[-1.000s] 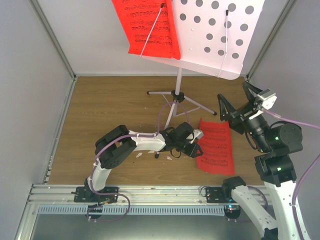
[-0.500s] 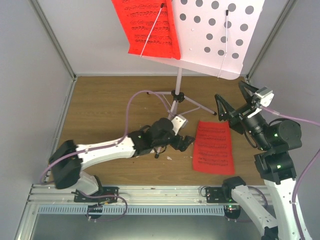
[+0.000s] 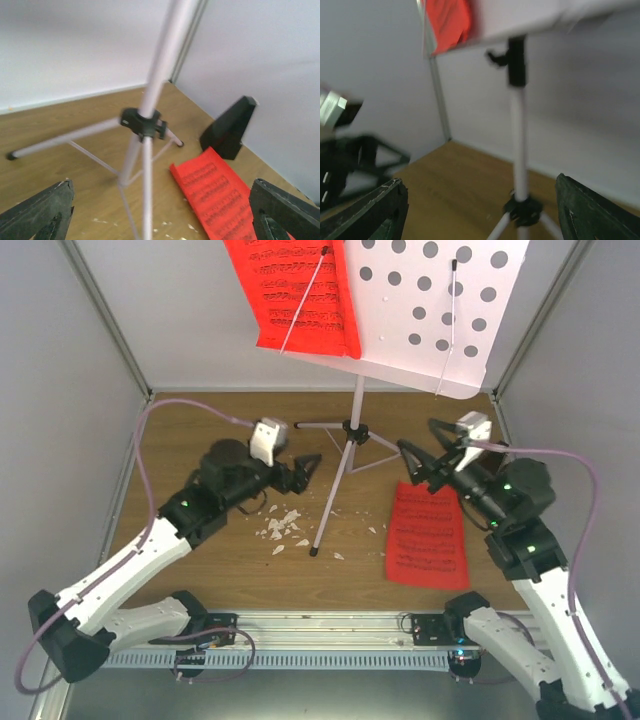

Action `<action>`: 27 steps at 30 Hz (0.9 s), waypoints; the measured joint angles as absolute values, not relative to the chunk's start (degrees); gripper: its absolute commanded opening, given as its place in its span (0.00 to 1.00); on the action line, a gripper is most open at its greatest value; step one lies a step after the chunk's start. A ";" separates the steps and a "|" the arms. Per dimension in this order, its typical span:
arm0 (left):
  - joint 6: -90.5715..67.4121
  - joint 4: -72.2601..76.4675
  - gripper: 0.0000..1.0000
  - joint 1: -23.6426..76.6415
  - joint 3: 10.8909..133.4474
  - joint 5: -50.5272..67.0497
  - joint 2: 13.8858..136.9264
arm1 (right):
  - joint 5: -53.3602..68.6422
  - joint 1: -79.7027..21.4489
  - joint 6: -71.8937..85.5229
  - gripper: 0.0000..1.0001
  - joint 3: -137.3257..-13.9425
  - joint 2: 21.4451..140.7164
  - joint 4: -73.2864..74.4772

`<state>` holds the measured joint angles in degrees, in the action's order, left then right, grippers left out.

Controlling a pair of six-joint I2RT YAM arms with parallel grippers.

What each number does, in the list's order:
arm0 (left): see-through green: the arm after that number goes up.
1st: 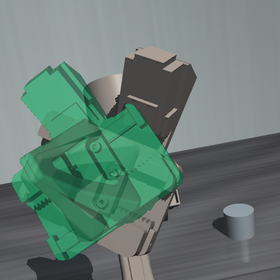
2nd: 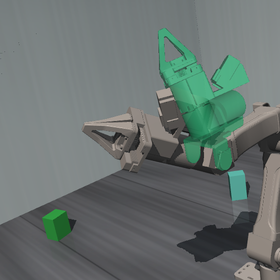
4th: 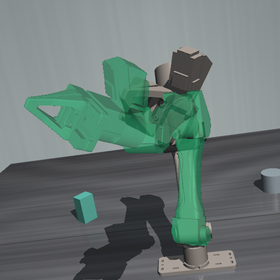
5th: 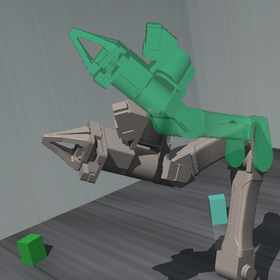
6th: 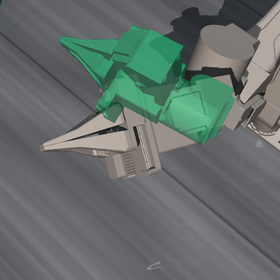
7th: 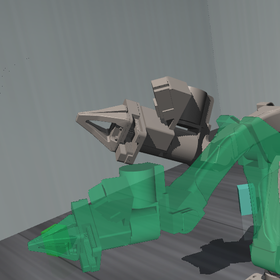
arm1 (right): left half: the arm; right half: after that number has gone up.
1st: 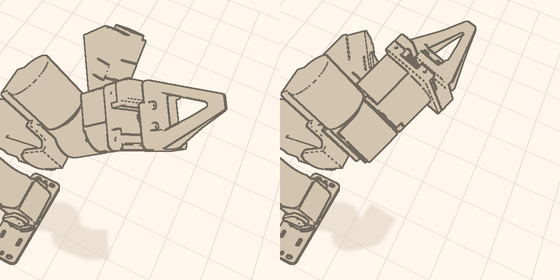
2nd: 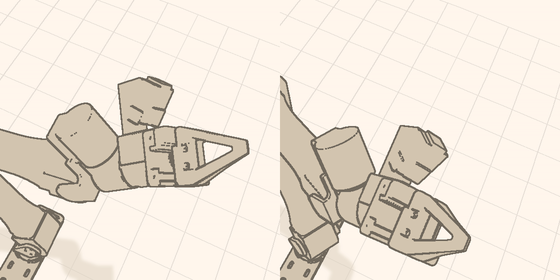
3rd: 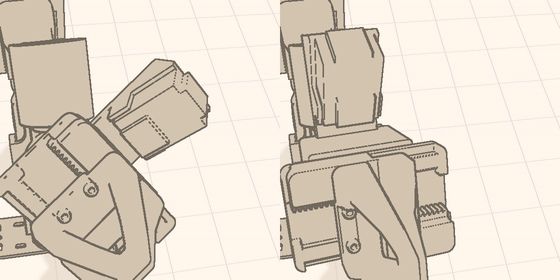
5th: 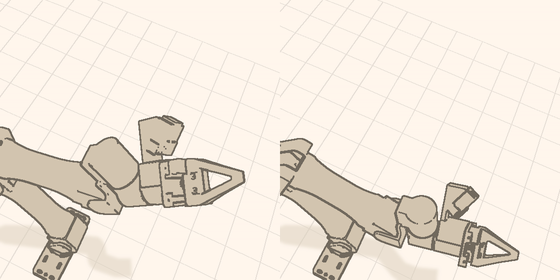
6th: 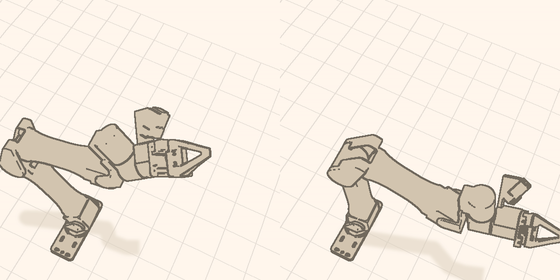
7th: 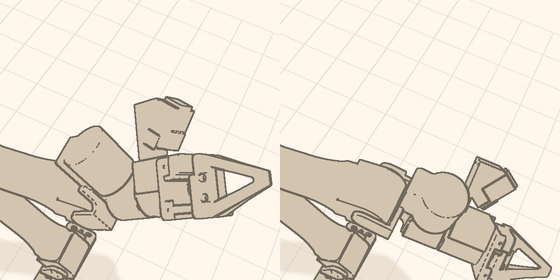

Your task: Pack up the instrument practice props

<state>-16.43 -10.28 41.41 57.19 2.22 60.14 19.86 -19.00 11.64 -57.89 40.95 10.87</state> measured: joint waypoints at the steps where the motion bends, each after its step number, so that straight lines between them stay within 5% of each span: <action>1: -15.97 -11.05 0.96 38.87 58.17 4.03 60.01 | 18.02 -21.65 11.68 0.81 -56.77 41.58 11.25; 8: -13.63 -17.08 0.96 27.11 67.90 18.74 61.54 | 5.30 -38.87 11.40 0.82 -55.81 48.31 13.28; 15: -10.41 -21.39 0.94 21.26 82.00 26.41 66.41 | -7.11 -53.43 7.75 0.82 -72.47 61.08 16.60; 27: -12.19 -23.79 0.74 16.38 106.19 36.49 79.13 | -15.05 -50.65 2.26 0.88 -107.28 75.64 20.34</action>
<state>-12.19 -23.79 16.38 106.19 36.49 79.13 -15.05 -50.65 2.26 -107.28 75.64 20.34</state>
